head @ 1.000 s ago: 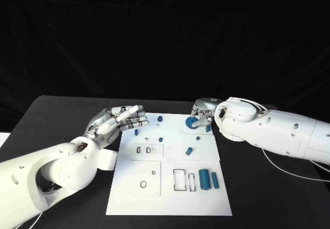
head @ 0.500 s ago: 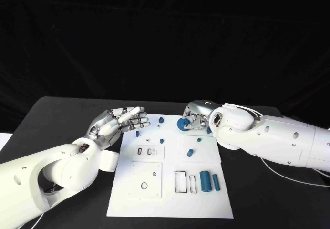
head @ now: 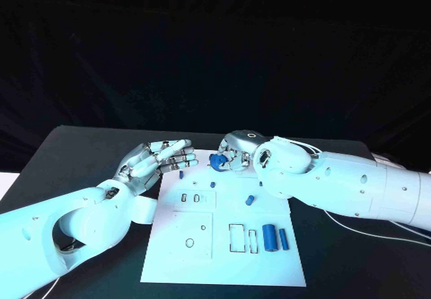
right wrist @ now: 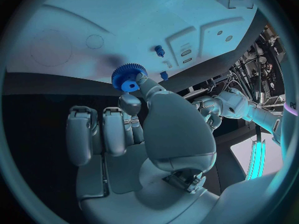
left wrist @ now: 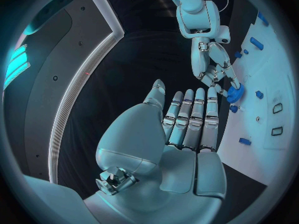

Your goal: Assemble the parts on the task board

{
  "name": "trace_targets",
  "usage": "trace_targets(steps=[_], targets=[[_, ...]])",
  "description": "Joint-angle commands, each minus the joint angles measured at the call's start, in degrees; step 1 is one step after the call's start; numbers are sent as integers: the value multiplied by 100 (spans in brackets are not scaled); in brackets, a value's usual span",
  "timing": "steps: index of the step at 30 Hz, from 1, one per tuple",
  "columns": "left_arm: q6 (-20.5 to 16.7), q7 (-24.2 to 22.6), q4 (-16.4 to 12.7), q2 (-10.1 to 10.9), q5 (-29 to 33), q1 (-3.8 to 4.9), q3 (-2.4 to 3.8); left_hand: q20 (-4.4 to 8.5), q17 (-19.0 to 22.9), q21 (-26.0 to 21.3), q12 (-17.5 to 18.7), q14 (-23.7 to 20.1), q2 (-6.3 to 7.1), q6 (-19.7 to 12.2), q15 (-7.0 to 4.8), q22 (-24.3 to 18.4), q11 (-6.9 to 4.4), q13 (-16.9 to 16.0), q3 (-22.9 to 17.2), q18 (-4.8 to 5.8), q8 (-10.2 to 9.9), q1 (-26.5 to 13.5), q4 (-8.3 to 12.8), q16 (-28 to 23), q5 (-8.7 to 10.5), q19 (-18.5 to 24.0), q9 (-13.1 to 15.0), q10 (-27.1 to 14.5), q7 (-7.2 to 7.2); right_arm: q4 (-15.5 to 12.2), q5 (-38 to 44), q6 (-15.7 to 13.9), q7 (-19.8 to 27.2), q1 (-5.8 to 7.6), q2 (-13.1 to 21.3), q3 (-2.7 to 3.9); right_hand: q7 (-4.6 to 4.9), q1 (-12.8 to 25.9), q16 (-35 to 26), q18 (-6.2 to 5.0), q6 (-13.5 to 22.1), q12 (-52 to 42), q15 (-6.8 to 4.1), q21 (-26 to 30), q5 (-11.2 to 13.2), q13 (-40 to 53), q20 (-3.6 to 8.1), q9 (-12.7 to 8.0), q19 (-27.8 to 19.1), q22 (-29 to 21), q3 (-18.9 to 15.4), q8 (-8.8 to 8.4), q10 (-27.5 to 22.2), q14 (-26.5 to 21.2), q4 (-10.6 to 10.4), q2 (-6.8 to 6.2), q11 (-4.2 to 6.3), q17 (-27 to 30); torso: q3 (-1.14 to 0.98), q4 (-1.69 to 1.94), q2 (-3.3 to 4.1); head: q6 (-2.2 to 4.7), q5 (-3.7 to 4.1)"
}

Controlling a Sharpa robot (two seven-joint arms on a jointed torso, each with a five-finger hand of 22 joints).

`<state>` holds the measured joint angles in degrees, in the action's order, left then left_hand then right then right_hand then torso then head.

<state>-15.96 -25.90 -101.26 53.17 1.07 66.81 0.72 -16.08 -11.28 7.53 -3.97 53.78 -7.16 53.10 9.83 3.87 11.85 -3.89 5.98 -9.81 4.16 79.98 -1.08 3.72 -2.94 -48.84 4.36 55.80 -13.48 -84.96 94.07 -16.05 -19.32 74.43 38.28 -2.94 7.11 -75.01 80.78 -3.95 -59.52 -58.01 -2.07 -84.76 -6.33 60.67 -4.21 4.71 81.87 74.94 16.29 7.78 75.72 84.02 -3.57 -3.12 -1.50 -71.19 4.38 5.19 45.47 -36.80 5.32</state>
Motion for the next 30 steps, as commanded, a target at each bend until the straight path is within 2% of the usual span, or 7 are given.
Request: trace_targets(steps=[1,8,12,17,23,27,30], targets=[[102,-43,-14,-16,-9,5,5,2,5,-40,1,24,-46,10,3,-8,-11,8,-6,-68,-8,0,26,10,-28,-15,5,17,-105,123,166,-55,-9,-14,-124,-3,-38,72,-3,102,-89,43,-34,-20,-40,-12,27,103,-4,158,9,14,-35,274,-22,7,-18,11,1,12,6,-20,-4],[102,-40,-9,-20,-9,5,5,2,5,-40,1,24,-46,10,3,-8,-11,8,-6,-68,-8,0,26,10,-28,-15,5,17,-105,308,179,-59,19,-84,-356,-5,-30,79,-8,102,-63,73,-31,-19,-45,-27,25,98,-5,157,24,-8,-49,273,-21,2,-23,19,-9,-10,13,-18,-37],[102,-37,-3,-18,-9,5,5,2,5,-40,1,24,-46,10,3,-8,-11,8,-6,-68,-8,0,26,10,-28,-15,5,17,-105,320,177,-45,48,-135,-422,-6,-20,95,-9,102,-40,91,-26,-18,-45,-32,22,93,-6,156,29,-29,-58,272,-22,-12,-31,19,-8,-5,8,-37,-18],[99,-35,11,-17,-9,6,5,2,5,-40,1,24,-46,10,3,-8,-11,8,-6,-68,-8,0,26,10,-28,-15,5,17,-105,333,175,5,70,-171,-463,-6,-10,111,-9,102,-18,101,-20,-18,-43,-31,17,88,-6,155,32,-51,-62,273,-22,-30,-39,16,-13,-14,5,-41,-59],[103,-29,7,-18,-9,6,5,2,5,-40,1,24,-46,10,3,-8,-11,8,-6,-68,-8,0,26,10,-28,-15,5,17,-105,378,173,28,77,-189,-510,-7,2,133,-7,102,11,147,-12,-18,-39,-58,11,82,-5,157,34,-81,-82,274,-25,-53,-49,9,-14,-25,12,-36,-66],[107,-25,4,-18,-9,6,5,2,5,-40,1,24,-46,10,3,-8,-11,8,-6,-68,-8,0,26,10,-28,-15,5,17,-105,448,172,5,75,-192,-555,-7,52,162,-11,101,159,286,17,-14,-36,-147,-10,48,-11,150,55,-203,-153,272,-24,-90,-88,11,-13,-16,7,-40,-57],[109,-25,0,-15,-9,6,5,2,5,-40,1,24,-46,10,3,-8,-11,8,-6,-68,-8,0,26,10,-28,-15,5,17,-105,509,167,1,75,-193,-585,-7,112,186,-14,100,376,425,59,-10,-16,-236,-43,-2,-17,142,60,-358,-229,271,-19,-140,-141,13,-12,-13,9,-43,-52]])
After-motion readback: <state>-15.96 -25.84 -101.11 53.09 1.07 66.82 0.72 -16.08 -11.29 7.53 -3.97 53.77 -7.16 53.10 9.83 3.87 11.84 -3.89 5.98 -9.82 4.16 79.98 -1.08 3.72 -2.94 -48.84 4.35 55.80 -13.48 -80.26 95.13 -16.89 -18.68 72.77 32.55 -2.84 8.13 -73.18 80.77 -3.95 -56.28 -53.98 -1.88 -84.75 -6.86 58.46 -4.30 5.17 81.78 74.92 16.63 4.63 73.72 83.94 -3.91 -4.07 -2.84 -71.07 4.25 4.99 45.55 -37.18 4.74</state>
